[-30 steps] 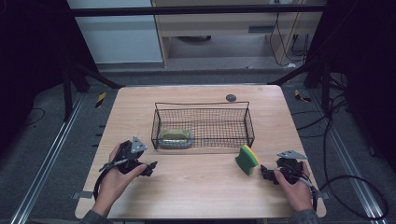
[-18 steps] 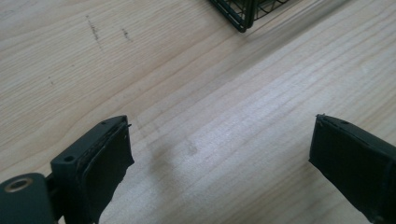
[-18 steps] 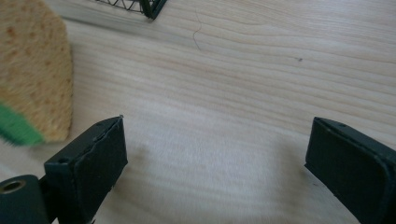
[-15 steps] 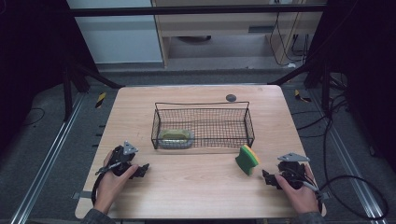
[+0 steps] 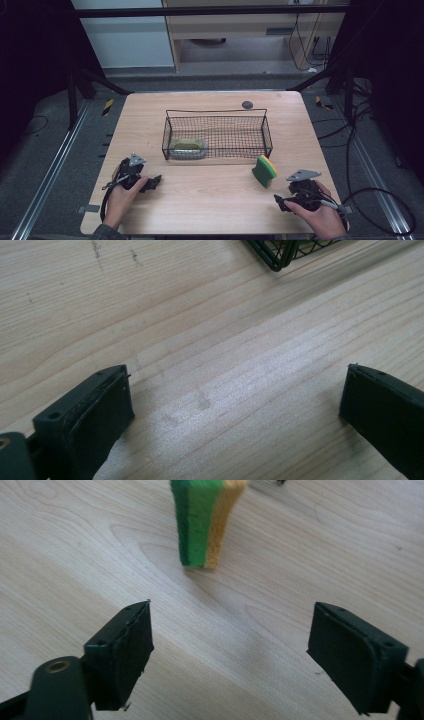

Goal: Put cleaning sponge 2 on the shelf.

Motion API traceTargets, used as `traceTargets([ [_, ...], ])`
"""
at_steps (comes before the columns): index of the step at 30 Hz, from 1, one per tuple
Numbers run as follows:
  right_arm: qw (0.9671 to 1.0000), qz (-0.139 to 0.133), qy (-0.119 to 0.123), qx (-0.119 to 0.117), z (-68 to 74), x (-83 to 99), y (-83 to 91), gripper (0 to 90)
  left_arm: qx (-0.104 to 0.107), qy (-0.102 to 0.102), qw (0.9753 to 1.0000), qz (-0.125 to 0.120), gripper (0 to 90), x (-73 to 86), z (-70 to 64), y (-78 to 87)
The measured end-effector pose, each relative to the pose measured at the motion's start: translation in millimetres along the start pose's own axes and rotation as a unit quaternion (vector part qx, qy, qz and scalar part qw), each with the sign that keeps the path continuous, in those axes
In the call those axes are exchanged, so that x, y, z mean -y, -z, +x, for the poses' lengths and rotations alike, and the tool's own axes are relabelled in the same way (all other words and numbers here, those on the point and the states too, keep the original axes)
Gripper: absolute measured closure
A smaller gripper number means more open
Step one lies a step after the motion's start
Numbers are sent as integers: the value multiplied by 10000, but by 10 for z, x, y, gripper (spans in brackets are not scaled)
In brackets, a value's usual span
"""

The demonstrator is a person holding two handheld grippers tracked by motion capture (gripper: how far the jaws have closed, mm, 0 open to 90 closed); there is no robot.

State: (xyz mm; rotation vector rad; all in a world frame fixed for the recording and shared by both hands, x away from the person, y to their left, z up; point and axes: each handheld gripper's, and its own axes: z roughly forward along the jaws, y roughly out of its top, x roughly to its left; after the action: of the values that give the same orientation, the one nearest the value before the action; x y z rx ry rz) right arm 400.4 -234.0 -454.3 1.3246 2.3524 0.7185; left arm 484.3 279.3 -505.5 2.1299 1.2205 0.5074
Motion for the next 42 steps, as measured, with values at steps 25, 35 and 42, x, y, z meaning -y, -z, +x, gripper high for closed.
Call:
traceTargets([
  [25,9954,790,515,-164,63,-902,163,349,-41,35,9998,-195,0,37,-10,-9],
  [35,9936,1025,362,-304,53,-1078,-96,417,-21,15,9998,-195,0,35,-6,-10],
  [42,9920,1182,246,-360,27,-1112,-242,480,-18,10,9998,-193,0,35,-4,-10],
])
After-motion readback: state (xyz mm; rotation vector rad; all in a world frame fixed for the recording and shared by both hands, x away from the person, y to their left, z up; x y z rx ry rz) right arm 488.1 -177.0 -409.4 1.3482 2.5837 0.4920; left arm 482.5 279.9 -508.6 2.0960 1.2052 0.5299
